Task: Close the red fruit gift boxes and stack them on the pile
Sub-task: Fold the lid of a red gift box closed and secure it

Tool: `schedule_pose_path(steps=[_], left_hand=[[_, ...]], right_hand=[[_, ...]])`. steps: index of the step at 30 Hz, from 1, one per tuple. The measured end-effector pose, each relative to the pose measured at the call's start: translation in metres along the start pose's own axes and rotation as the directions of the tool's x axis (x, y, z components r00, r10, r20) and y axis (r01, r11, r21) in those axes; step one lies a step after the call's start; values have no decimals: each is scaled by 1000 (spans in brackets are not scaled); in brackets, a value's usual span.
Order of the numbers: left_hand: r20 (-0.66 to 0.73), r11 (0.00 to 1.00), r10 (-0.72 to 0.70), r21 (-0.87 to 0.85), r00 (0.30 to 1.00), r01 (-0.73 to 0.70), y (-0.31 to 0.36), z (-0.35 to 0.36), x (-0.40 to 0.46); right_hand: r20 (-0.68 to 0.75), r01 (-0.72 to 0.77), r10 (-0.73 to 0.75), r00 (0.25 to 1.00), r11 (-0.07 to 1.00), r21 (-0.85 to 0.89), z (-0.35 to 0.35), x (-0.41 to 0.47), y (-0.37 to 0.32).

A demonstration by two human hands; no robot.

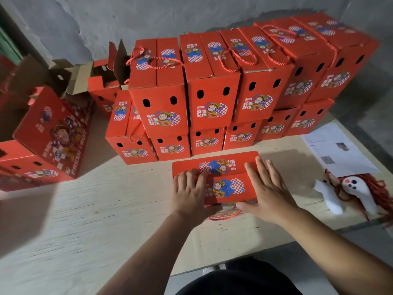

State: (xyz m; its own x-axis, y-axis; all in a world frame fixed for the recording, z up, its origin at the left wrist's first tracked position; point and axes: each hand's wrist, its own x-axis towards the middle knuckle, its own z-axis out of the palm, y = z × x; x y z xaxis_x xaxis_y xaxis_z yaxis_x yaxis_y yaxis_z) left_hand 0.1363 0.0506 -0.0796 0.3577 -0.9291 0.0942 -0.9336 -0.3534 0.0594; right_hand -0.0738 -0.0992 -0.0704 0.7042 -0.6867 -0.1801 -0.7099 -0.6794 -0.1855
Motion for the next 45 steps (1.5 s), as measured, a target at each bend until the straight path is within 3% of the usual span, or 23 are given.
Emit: schedule_pose_path(steps=[4, 10, 14, 17, 20, 26, 29, 32, 36, 39, 41, 45], left_hand=[[87, 1000, -13, 24, 996, 11, -2, -1, 8], [-142, 1000, 14, 4, 990, -13, 2, 3, -11], [-163, 1000, 4, 18, 987, -1, 5, 5, -14], [-32, 1000, -23, 13, 999, 24, 4, 3, -6], [51, 1000, -17, -2, 999, 17, 2, 5, -3], [35, 997, -6, -70, 999, 9, -2, 9, -1], [-22, 994, 31, -104, 999, -34, -1, 7, -4], [-235, 945, 43, -307, 971, -116, -3, 1, -12], [-383, 823, -235, -568, 893, -28, -10, -10, -13], [-304, 711, -417, -696, 857, 99, -12, -19, -4], [-185, 681, -404, -714, 896, 160, -16, -22, 5], [64, 825, -258, -505, 964, 254, -35, -20, 20]], right_hand=[[70, -36, 38, 997, 999, -29, -7, 5, -5], [-260, -16, -40, 965, 978, -207, -2, -8, -16], [-118, -47, 17, 993, 965, -258, -10, -2, -12], [12, -88, 90, 996, 991, -101, -5, 10, -19], [153, -86, 94, 984, 995, -56, -9, 23, -18], [291, -52, 66, 954, 997, -58, -17, 33, -13], [133, -7, 10, 991, 1000, -23, -14, 21, -14], [-115, 118, -111, 987, 991, 57, -6, -3, -12], [-410, 108, 33, 912, 943, 316, -3, -16, -17], [-507, 123, 63, 860, 938, 324, -12, -10, -21], [-478, 155, -19, 878, 957, 246, -12, -5, -18], [-310, 117, -49, 949, 972, 204, -6, 0, -13]])
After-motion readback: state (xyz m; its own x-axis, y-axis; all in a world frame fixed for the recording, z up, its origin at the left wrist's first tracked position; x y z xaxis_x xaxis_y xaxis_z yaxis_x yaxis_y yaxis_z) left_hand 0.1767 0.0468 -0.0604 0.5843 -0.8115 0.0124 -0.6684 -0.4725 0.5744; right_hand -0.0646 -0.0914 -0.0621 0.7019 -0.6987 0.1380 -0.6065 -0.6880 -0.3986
